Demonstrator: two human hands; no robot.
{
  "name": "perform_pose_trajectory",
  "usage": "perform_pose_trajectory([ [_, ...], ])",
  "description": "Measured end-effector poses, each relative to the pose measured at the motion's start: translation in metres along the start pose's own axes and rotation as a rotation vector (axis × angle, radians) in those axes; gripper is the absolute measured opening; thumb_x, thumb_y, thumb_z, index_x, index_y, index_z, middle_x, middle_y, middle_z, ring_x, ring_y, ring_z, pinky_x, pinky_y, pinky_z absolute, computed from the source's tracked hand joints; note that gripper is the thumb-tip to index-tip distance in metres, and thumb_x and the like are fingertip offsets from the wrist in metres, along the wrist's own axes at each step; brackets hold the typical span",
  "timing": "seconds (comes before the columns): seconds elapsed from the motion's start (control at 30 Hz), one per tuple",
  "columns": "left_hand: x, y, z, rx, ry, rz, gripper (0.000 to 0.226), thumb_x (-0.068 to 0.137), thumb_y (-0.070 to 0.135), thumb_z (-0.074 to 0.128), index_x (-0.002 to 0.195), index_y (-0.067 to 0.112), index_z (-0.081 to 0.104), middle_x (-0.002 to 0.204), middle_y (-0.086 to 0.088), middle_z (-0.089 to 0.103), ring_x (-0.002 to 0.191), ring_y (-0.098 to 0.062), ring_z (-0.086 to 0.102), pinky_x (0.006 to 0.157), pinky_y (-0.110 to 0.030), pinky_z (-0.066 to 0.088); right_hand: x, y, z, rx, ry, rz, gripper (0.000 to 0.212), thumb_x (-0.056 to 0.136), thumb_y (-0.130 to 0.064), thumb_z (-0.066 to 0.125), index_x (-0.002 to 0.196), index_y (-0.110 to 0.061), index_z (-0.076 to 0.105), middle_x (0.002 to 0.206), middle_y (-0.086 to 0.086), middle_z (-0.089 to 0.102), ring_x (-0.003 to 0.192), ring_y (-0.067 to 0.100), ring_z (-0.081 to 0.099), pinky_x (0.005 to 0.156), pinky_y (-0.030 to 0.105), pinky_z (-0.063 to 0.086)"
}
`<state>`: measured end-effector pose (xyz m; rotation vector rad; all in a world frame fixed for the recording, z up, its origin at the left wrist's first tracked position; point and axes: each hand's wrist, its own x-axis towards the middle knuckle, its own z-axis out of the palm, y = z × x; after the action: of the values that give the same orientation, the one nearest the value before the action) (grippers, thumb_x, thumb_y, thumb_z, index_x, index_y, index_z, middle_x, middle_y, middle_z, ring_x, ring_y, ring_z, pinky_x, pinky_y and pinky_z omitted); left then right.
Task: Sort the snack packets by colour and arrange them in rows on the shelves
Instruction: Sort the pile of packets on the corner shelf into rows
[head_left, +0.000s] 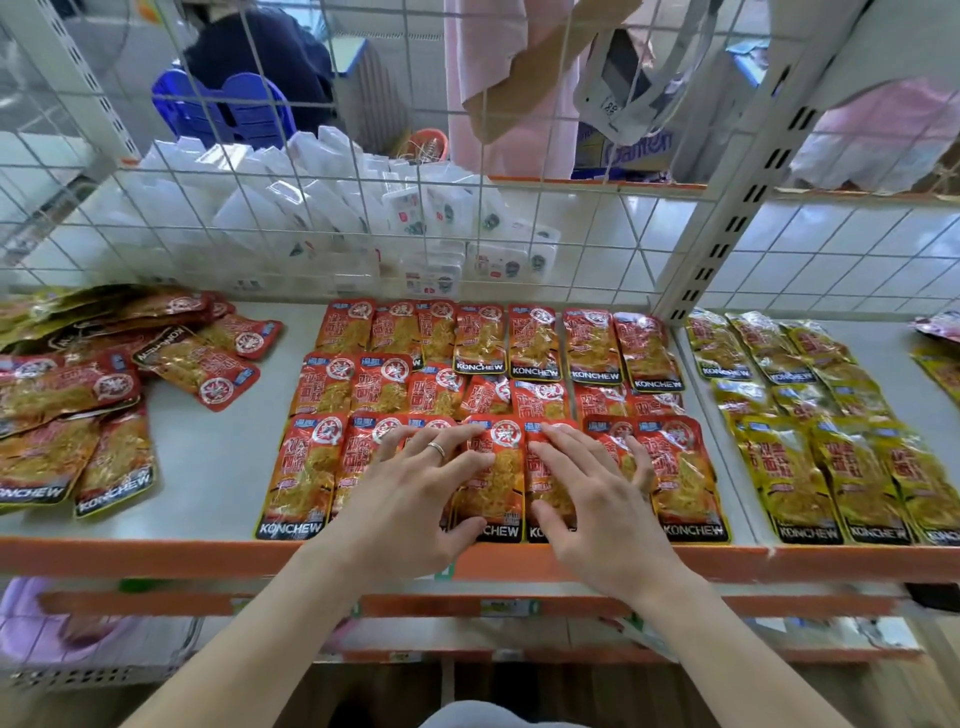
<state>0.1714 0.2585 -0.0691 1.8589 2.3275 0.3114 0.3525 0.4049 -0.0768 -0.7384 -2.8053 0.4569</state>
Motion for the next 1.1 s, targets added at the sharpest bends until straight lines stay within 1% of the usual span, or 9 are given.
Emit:
perform_pose_trajectory([
  [0.17,0.013,0.002,-0.01,-0.062,0.084,-0.067,0.066,0.087,0.072,0.035,0.141,0.036,0.048,0.16,0.008,0.032,0.146,-0.018,0.029,0.119,-0.045,0.019,0.014,0.003,-0.011,0.062,-0.003,0.026,0.055,0.088,-0.046,0.047,0.142,-0.034,0.046,0.152,-0.018,0.037,0.143,0.0,0.027,0.118,0.054,-0.001],
  [0.27,0.028,0.006,-0.013,-0.025,0.013,-0.101,0.077,0.084,0.077,0.024,0.149,0.038,0.037,0.167,0.006,0.014,0.151,-0.015,0.018,0.124,-0.043,0.007,0.029,0.003,-0.018,0.033,-0.046,0.017,0.055,0.091,-0.043,0.049,0.145,-0.034,0.042,0.157,-0.016,0.031,0.146,0.001,0.022,0.118,0.055,-0.005],
  [0.37,0.041,0.011,-0.011,0.066,-0.068,-0.074,0.071,0.09,0.074,0.032,0.152,0.039,0.032,0.168,0.003,0.007,0.153,-0.015,0.014,0.124,-0.049,0.003,0.039,0.003,-0.022,-0.033,-0.149,0.003,0.057,0.096,-0.044,0.046,0.151,-0.035,0.032,0.162,-0.015,0.02,0.149,0.002,0.013,0.116,0.058,-0.013],
  [0.47,0.048,0.015,-0.007,0.07,-0.095,-0.1,0.068,0.092,0.07,0.037,0.151,0.037,0.034,0.167,0.0,0.014,0.15,-0.021,0.02,0.122,-0.048,0.008,0.044,0.004,-0.023,-0.072,-0.219,-0.012,0.059,0.098,-0.045,0.044,0.153,-0.032,0.028,0.163,-0.013,0.019,0.149,0.003,0.012,0.113,0.057,-0.015],
  [0.57,0.05,0.016,-0.004,0.051,-0.109,-0.116,0.07,0.09,0.071,0.033,0.15,0.036,0.035,0.166,-0.003,0.018,0.144,-0.026,0.023,0.12,-0.049,0.017,0.042,0.005,-0.024,-0.056,-0.243,-0.01,0.06,0.099,-0.045,0.043,0.155,-0.031,0.024,0.164,-0.013,0.015,0.15,0.003,0.008,0.113,0.055,-0.009],
  [0.67,0.048,0.016,-0.001,0.026,-0.121,-0.136,0.068,0.093,0.066,0.042,0.153,0.035,0.031,0.166,-0.004,0.018,0.142,-0.028,0.024,0.118,-0.053,0.023,0.039,0.006,-0.025,-0.053,-0.25,-0.005,0.061,0.1,-0.046,0.042,0.155,-0.031,0.022,0.164,-0.012,0.013,0.15,0.004,0.007,0.115,0.057,0.0],
  [0.77,0.047,0.017,0.0,0.058,-0.12,-0.132,0.07,0.092,0.069,0.036,0.153,0.035,0.03,0.165,-0.005,0.019,0.135,-0.027,0.031,0.115,-0.051,0.027,0.038,0.006,-0.024,-0.063,-0.254,0.0,0.061,0.099,-0.046,0.041,0.155,-0.032,0.02,0.165,-0.011,0.012,0.15,0.005,0.006,0.115,0.057,0.004],
  [1.0,0.045,0.026,-0.001,0.141,-0.094,-0.154,0.074,0.091,0.07,0.029,0.155,0.031,0.025,0.165,-0.005,0.02,0.135,-0.025,0.033,0.117,-0.046,0.026,0.038,0.008,-0.025,-0.066,-0.258,-0.013,0.062,0.1,-0.047,0.041,0.156,-0.033,0.019,0.165,-0.012,0.011,0.15,0.004,0.006,0.116,0.057,0.002],
  [1.1,0.047,0.028,-0.003,0.177,-0.089,-0.168,0.078,0.092,0.072,0.028,0.156,0.027,0.024,0.165,-0.005,0.021,0.141,-0.025,0.029,0.122,-0.044,0.017,0.037,0.009,-0.026,-0.078,-0.255,-0.021,0.061,0.1,-0.046,0.04,0.156,-0.033,0.019,0.165,-0.011,0.011,0.15,0.004,0.006,0.116,0.057,0.0],
])
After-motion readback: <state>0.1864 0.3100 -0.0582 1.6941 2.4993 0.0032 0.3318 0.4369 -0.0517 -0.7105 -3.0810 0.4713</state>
